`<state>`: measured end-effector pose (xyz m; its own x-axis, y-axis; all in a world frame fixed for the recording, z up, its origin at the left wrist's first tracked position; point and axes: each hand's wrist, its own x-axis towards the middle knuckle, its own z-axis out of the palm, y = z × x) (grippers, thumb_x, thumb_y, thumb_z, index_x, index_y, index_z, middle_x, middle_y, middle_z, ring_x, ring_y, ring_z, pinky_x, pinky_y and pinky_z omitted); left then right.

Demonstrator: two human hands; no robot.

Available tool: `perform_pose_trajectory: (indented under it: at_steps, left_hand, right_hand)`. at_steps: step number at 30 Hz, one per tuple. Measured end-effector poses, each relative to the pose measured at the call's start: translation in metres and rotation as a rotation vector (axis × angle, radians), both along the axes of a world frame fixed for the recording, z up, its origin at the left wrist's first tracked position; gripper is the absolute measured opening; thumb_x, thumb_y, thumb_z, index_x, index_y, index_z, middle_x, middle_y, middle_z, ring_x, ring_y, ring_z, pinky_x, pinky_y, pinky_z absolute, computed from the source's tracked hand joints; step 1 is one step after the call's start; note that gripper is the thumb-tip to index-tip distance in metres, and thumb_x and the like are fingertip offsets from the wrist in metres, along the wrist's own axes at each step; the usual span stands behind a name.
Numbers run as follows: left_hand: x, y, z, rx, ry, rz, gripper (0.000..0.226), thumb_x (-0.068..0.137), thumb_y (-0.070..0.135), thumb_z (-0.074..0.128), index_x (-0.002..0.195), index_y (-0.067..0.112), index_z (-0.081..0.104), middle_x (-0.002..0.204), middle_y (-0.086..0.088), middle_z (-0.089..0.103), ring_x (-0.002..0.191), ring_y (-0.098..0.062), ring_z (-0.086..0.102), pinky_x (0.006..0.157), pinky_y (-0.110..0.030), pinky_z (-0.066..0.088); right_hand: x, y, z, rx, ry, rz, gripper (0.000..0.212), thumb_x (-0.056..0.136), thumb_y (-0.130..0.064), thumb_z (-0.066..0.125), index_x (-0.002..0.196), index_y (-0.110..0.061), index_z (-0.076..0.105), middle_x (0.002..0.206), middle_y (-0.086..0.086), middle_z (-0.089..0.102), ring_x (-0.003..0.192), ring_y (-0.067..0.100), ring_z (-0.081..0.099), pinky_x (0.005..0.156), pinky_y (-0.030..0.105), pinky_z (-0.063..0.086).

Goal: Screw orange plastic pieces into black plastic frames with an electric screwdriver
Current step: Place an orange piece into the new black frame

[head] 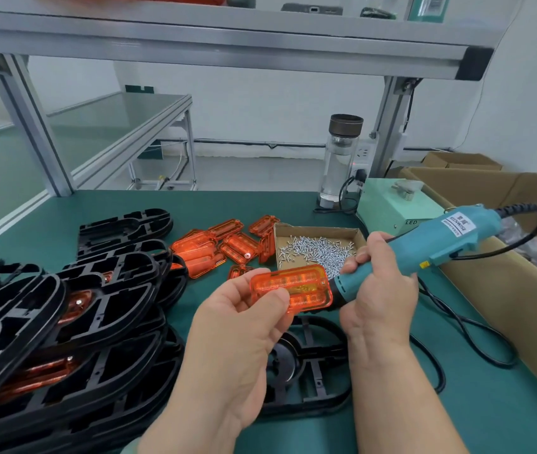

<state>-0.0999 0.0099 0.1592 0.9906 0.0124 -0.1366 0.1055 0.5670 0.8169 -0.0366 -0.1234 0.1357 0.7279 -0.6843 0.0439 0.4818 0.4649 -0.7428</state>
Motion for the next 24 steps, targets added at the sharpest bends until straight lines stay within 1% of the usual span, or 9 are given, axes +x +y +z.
perform_pose_trajectory:
  at_steps: [9,11,13,14,16,18,19,21,24]
  left_hand:
    - [-0.003,-0.002,0.000,-0.038,-0.001,-0.017,0.025,0.080,-0.005,0.060,0.098,0.010,0.068,0.089,-0.009,0.073,0.074,-0.013,0.069,0.058,-0.018,0.053]
    - [-0.003,-0.002,-0.002,-0.016,-0.008,-0.025,0.026,0.080,-0.005,0.061,0.092,0.016,0.071,0.088,-0.007,0.074,0.072,-0.013,0.069,0.057,-0.018,0.053]
    - [-0.004,0.000,-0.004,0.076,-0.042,-0.021,0.032,0.082,-0.005,0.061,0.090,0.024,0.073,0.082,-0.002,0.073,0.069,-0.011,0.067,0.056,-0.019,0.053]
    - [-0.003,0.002,-0.006,0.188,-0.084,-0.003,0.037,0.083,-0.004,0.062,0.091,0.030,0.072,0.079,0.001,0.073,0.066,-0.010,0.066,0.057,-0.020,0.053]
    - [-0.002,0.008,-0.009,0.568,-0.206,0.058,0.037,0.082,0.005,0.065,0.090,0.041,0.069,0.074,0.010,0.070,0.060,-0.006,0.063,0.058,-0.020,0.053]
    - [-0.001,0.016,-0.008,0.964,-0.335,0.124,0.022,0.078,0.021,0.068,0.082,0.042,0.065,0.075,0.020,0.066,0.057,-0.001,0.059,0.055,-0.011,0.045]
    - [0.000,0.020,-0.007,1.119,-0.375,0.154,0.013,0.076,0.026,0.067,0.077,0.039,0.063,0.074,0.021,0.064,0.061,0.001,0.058,0.055,-0.011,0.043]
    - [0.001,0.026,-0.009,1.360,-0.403,0.177,0.011,0.077,0.031,0.066,0.073,0.036,0.057,0.069,0.018,0.060,0.068,0.002,0.056,0.060,-0.014,0.042]
    - [0.002,0.030,-0.014,1.576,-0.341,0.125,0.007,0.082,0.038,0.059,0.078,0.034,0.054,0.071,0.017,0.059,0.074,-0.004,0.057,0.069,-0.028,0.049]
  right_hand:
    - [-0.001,0.000,0.000,0.013,-0.013,0.008,0.016,0.093,-0.007,0.058,0.082,-0.019,0.055,0.052,-0.006,0.048,0.044,0.012,0.045,0.048,0.023,0.040]
    - [-0.001,0.001,0.000,0.009,-0.018,0.008,0.016,0.092,-0.007,0.058,0.082,-0.019,0.055,0.052,-0.006,0.048,0.043,0.012,0.045,0.046,0.022,0.040]
    - [-0.001,0.001,0.000,0.008,-0.021,0.006,0.016,0.092,-0.007,0.058,0.081,-0.019,0.055,0.052,-0.006,0.048,0.043,0.012,0.045,0.046,0.021,0.040]
    - [-0.001,0.001,0.000,0.010,-0.022,0.005,0.017,0.092,-0.006,0.058,0.081,-0.019,0.054,0.052,-0.006,0.048,0.043,0.012,0.045,0.046,0.021,0.040]
    - [-0.001,0.001,0.000,0.013,-0.022,0.003,0.018,0.092,-0.005,0.059,0.080,-0.019,0.054,0.052,-0.005,0.048,0.043,0.012,0.045,0.046,0.021,0.041]
    - [-0.001,0.000,0.001,0.014,-0.026,0.003,0.019,0.092,-0.005,0.058,0.080,-0.019,0.054,0.052,-0.005,0.048,0.042,0.011,0.045,0.046,0.022,0.041]
    - [-0.001,0.000,0.001,0.014,-0.028,0.003,0.019,0.092,-0.005,0.058,0.080,-0.018,0.054,0.051,-0.005,0.048,0.042,0.011,0.045,0.046,0.022,0.041]
    - [-0.001,-0.001,0.000,0.013,-0.026,0.000,0.018,0.092,-0.005,0.058,0.080,-0.018,0.054,0.051,-0.005,0.048,0.043,0.012,0.045,0.047,0.023,0.041]
    - [-0.001,-0.001,-0.001,0.004,-0.018,-0.011,0.016,0.089,-0.007,0.059,0.082,-0.019,0.054,0.052,-0.005,0.049,0.044,0.012,0.045,0.048,0.024,0.041]
